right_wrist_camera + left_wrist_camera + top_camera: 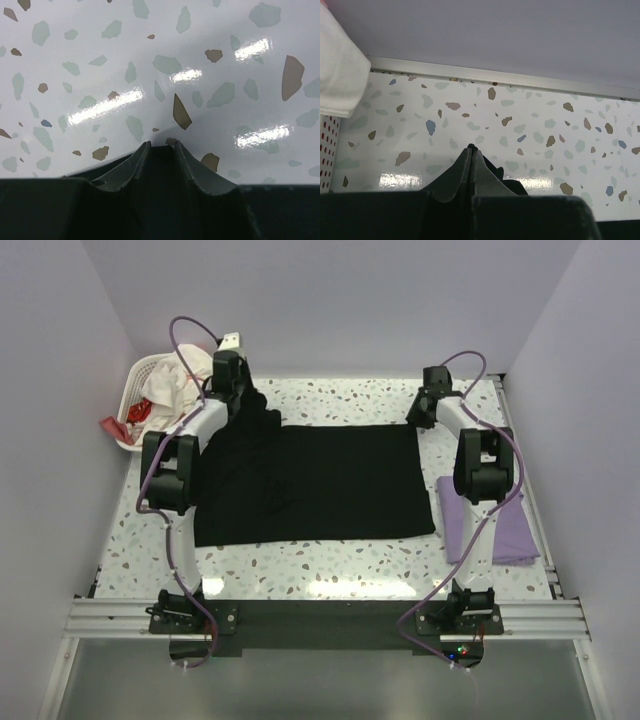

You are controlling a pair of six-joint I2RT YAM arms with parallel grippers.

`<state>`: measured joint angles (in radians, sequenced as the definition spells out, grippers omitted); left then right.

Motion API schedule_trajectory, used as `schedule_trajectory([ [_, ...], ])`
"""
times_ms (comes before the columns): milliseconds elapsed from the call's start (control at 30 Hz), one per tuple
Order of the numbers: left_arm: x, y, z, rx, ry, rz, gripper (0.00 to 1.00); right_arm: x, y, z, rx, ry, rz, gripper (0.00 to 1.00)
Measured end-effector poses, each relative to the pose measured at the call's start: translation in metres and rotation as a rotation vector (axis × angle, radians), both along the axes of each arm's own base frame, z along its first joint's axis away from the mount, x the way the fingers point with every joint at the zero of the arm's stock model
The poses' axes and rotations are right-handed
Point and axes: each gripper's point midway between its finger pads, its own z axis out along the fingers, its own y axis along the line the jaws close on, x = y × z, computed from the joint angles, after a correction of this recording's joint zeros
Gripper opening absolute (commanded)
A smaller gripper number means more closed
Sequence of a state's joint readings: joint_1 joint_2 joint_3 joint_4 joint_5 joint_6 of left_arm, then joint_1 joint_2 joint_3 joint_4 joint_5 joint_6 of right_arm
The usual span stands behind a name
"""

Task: Fold and stack the t-shirts
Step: Fold the tshirt

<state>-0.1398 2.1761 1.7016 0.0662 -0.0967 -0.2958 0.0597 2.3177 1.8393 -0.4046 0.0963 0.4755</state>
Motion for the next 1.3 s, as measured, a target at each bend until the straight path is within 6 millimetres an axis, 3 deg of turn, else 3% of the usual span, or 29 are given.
schedule_trajectory([
  [333,-0.011,0.002,0.013,-0.002,-0.013,0.001,0.00,-0.001,0.002,-0.001,0.013,0.006,0.004,0.00],
  [633,-0.020,0.005,0.026,-0.004,-0.026,0.004,0.00,-0.002,0.002,-0.001,0.014,0.009,0.003,0.00],
  [767,-0.026,0.009,0.036,-0.006,-0.040,0.010,0.00,-0.012,0.001,0.001,0.015,0.018,0.000,0.00],
  [1067,-0.050,0.017,0.061,-0.042,-0.067,0.036,0.00,-0.029,0.000,0.027,0.023,-0.009,-0.009,0.00],
  [1300,-0.074,0.021,0.067,-0.093,-0.058,0.083,0.00,-0.050,-0.003,0.045,0.027,-0.025,-0.025,0.00],
])
